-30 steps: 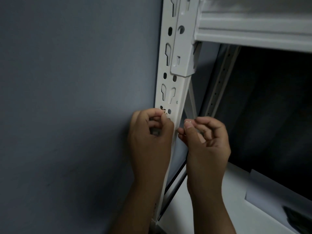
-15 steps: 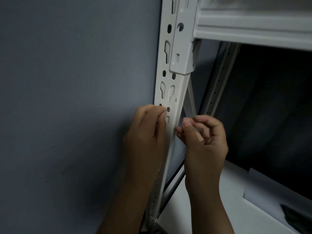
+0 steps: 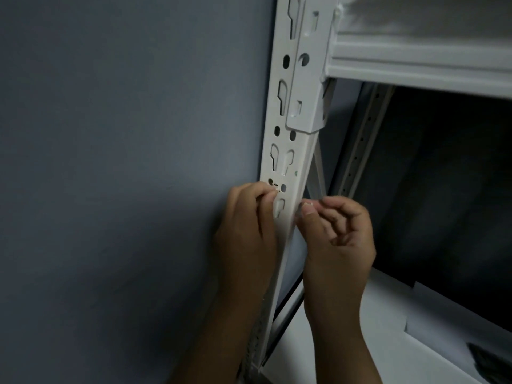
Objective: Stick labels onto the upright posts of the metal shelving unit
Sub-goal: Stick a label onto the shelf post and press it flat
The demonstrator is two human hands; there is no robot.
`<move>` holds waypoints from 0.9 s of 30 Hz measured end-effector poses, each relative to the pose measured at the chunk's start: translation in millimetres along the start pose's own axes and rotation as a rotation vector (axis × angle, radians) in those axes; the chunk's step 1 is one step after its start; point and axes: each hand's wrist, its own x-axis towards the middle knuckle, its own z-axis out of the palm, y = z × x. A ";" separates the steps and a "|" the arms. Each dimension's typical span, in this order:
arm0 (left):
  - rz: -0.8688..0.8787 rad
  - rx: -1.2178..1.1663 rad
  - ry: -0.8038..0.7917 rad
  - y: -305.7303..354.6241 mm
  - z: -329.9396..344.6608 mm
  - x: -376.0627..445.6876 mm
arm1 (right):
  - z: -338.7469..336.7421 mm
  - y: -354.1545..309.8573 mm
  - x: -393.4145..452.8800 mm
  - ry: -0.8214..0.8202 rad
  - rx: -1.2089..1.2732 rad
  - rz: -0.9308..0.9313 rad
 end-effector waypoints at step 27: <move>0.131 -0.017 -0.022 -2.1 -2.1 6.6 | 5.7 4.6 -2.2 -0.012 0.004 -0.021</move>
